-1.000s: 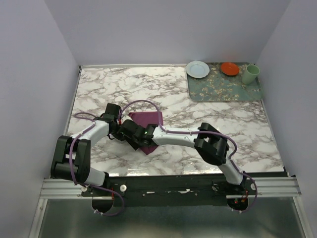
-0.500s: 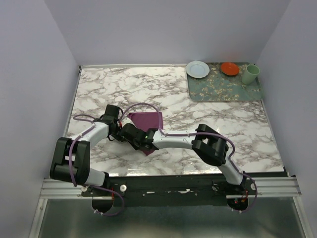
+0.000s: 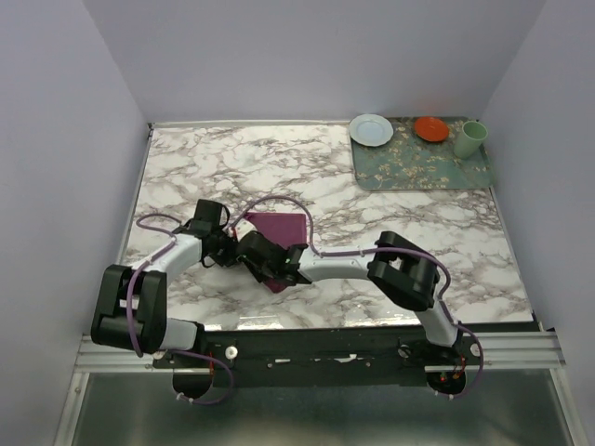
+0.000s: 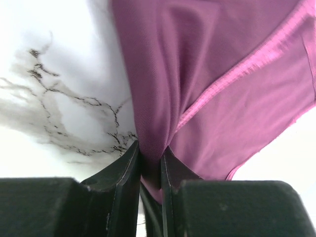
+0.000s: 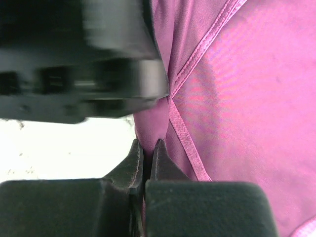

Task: Fold the napkin, place the utensils inside, and roll it up
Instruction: Roll the napkin with the utensil

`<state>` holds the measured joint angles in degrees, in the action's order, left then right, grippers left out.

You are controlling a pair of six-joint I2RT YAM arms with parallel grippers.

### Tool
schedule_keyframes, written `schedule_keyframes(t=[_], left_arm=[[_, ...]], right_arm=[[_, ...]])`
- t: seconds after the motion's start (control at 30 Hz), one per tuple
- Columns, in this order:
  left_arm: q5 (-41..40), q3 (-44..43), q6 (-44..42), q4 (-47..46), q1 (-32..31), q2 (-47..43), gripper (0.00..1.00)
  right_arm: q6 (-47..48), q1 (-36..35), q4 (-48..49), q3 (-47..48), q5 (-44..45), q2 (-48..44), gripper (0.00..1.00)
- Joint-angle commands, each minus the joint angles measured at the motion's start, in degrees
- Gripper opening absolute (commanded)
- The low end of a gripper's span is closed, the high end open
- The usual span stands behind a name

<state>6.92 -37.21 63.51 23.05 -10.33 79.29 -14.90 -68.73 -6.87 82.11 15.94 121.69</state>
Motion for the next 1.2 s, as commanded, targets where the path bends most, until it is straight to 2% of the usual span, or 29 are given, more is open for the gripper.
schedule_keyframes(t=[0.0, 0.07, 0.2, 0.27, 0.37, 0.6, 0.77, 0.97, 1.17], left_arm=[[3.2, 5.1, -7.4, -5.2, 2.5, -7.5, 0.32], [1.6, 5.6, -10.7, -6.3, 2.8, -11.8, 0.50], [-0.9, 4.3, -15.0, -3.1, 2.9, -16.4, 0.64], [-2.1, 4.0, -16.1, -0.8, 3.0, -19.3, 0.77], [-2.3, 4.5, -16.5, 1.4, 3.1, -21.3, 0.83], [1.3, 5.8, -14.4, 0.1, 2.9, -16.4, 0.79], [1.3, 4.9, -12.7, 0.2, 2.3, -12.4, 0.78], [4.2, 7.4, -8.9, -3.1, 2.0, -10.4, 0.76], [4.4, 8.8, -6.5, -5.3, 1.5, -8.4, 0.70]], right_arm=[[-1.1, 3.4, 1.1, -7.7, -18.2, 0.9, 0.01], [-1.8, 5.5, 2.6, -7.9, -26.0, 1.3, 0.01], [-6.4, 10.7, 6.4, -9.0, -40.3, 3.4, 0.00], [-7.8, 13.4, 7.9, -7.8, -47.1, 4.8, 0.01], [-9.2, 16.2, 7.5, -5.0, -56.1, 8.0, 0.01], [-14.9, 19.7, 7.2, -1.3, -68.6, 13.9, 0.01], [-18.5, 21.0, 8.8, -0.1, -72.5, 16.4, 0.00], [-28.9, 22.2, 17.8, -1.9, -75.5, 17.2, 0.00], [-42.7, 23.1, 34.4, -5.4, -79.0, 18.4, 0.01]])
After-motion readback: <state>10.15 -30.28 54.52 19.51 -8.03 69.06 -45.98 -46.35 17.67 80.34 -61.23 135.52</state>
